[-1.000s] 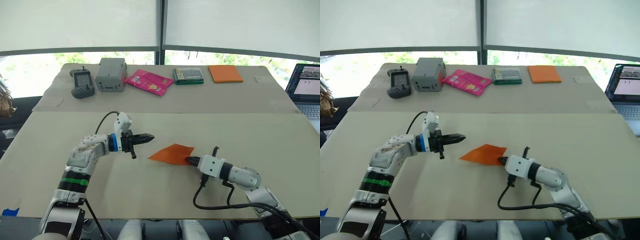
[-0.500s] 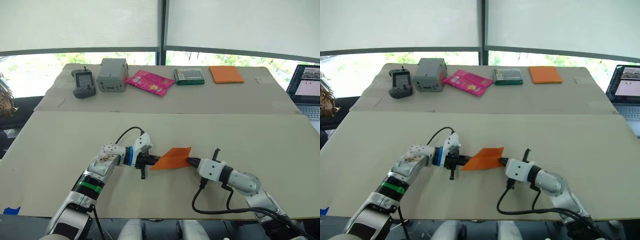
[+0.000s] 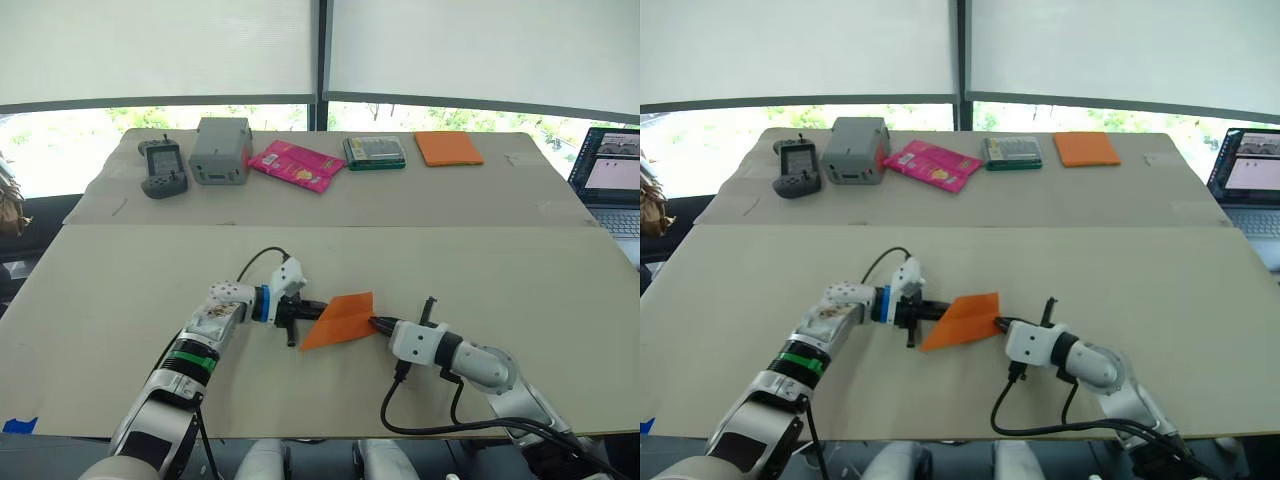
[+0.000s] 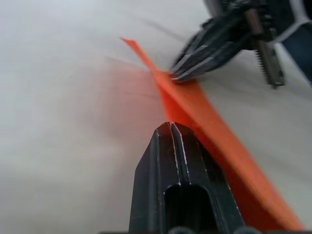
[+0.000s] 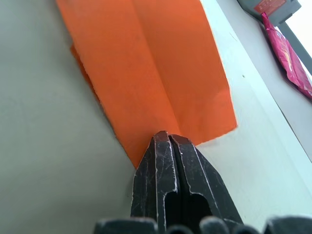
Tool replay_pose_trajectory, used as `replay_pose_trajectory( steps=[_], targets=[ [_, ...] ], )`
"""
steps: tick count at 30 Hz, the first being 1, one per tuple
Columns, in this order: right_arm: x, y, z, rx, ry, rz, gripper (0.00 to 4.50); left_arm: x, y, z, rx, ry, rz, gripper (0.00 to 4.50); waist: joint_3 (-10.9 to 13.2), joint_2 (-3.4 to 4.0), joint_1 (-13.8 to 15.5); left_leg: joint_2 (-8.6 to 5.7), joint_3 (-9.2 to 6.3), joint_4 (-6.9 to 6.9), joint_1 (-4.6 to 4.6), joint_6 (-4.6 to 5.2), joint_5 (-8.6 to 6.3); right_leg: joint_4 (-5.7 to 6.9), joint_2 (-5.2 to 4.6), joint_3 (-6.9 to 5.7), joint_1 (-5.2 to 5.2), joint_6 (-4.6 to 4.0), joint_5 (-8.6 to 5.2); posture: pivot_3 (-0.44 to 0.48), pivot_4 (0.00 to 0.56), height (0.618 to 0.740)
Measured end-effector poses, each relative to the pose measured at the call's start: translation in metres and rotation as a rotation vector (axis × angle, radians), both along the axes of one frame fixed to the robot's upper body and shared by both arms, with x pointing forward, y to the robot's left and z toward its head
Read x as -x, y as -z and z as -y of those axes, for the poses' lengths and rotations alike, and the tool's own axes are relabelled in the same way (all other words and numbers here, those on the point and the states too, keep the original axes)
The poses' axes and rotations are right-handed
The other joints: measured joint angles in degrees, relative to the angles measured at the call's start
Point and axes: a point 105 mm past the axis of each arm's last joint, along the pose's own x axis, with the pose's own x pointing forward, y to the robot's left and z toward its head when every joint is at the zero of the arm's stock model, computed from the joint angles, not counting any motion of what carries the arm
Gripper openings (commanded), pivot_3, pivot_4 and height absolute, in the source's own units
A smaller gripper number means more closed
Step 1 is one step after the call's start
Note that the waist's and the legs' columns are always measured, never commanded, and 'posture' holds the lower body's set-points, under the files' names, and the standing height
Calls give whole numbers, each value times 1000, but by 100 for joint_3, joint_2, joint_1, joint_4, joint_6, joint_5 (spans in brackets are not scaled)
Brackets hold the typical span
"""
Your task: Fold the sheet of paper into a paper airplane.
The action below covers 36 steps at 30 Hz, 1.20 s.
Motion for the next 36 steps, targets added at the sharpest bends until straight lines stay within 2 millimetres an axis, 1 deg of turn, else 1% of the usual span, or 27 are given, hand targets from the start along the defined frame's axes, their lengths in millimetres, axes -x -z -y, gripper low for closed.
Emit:
replay_pose_trajectory(
  steps=[1,2,4,5,6,7,9,11,13,17,19,21,23,24,26,28,32,36],
  targets=[
    [0,0,0,4,-3,0,28,-4,-11,-8,22,-37,34,0,0,-1,-2,1,0,0,-4,0,0,2,0,0,-4,0,0,0,150,740],
    [0,-1,-1,9,-6,-1,28,-5,-28,-15,53,-57,77,0,-1,-2,-8,2,0,0,-4,0,0,3,-1,0,-5,0,0,0,150,740],
    [-1,0,-2,19,-10,-12,28,3,-54,-21,87,-43,142,0,-8,-4,-20,4,0,-1,3,0,0,2,-2,1,2,0,0,0,150,740],
    [-2,0,-3,24,-12,-18,28,10,-60,-22,94,-21,149,0,-11,-4,-30,6,1,-2,9,0,0,2,-2,2,7,0,0,0,150,740],
    [-2,0,-3,30,-13,-23,28,19,-60,-21,93,4,136,0,-14,-3,-40,5,0,-5,22,0,-1,0,-3,3,20,0,0,0,150,740],
    [-2,0,-5,33,-15,-29,28,27,-55,-22,81,27,111,0,-14,-3,-53,5,1,-9,37,1,-1,-6,-2,3,35,0,-1,0,150,740],
    [-3,1,-7,43,-20,-46,28,49,-39,-22,30,83,31,0,-13,-3,-95,7,-1,-32,82,3,-3,-29,0,1,81,0,-6,0,150,740],
    [-3,0,-8,58,-27,-60,28,68,-23,-19,-12,139,-38,0,-13,-4,-105,10,-2,-33,88,4,-4,-33,0,-2,90,0,-9,0,150,740],
    [-3,0,-8,66,-26,-69,28,77,-17,-13,-17,166,-55,0,-14,-6,-96,11,-3,-31,88,4,-4,-34,-1,-2,93,0,-9,0,150,740],
    [-4,-4,-10,74,-22,-101,28,76,-9,6,7,140,-56,0,-16,-10,-85,4,-3,-28,87,4,-4,-35,-3,-2,94,0,-9,0,150,740],
    [-2,-6,-12,78,-34,-113,28,75,-2,9,-20,123,-60,0,-16,-10,-88,4,-3,-30,84,5,-4,-35,-1,-2,89,0,-9,0,150,740],
    [1,-8,-12,87,-42,-124,28,77,10,5,-87,111,-53,0,-16,-10,-108,4,-2,-35,85,7,-6,-35,-1,0,86,0,-9,0,150,740],
    [5,-9,-11,94,-49,-146,28,81,24,-4,-162,100,-49,0,-16,-10,-111,6,-3,-37,84,8,-6,-37,-1,0,85,0,-10,0,150,740],
    [6,-9,-9,94,-46,-156,28,82,26,-6,-173,93,-42,0,-16,-10,-99,9,-4,-36,83,8,-6,-38,-4,-1,85,0,-10,0,150,740],
    [9,-11,-7,102,-45,-175,28,82,27,-7,-173,73,-29,0,-16,-10,-57,10,-3,-33,83,8,-6,-41,-12,-1,90,1,-10,0,150,740],
    [17,-10,-5,103,-55,-218,28,80,28,-7,-160,39,-24,0,-16,-10,-5,8,-3,-31,83,8,-6,-46,-13,-1,93,3,-11,0,150,740],
    [21,-12,-7,90,-72,-253,28,75,27,-7,-143,-11,-14,0,-16,-10,30,7,-2,-28,83,8,-6,-44,-11,-1,92,3,-11,0,150,740],
    [13,-29,-17,44,-110,-224,28,75,27,-6,-147,-24,-4,0,-15,-10,23,6,-2,-29,83,8,-6,-44,-11,0,91,3,-11,0,150,740]
  ],
)
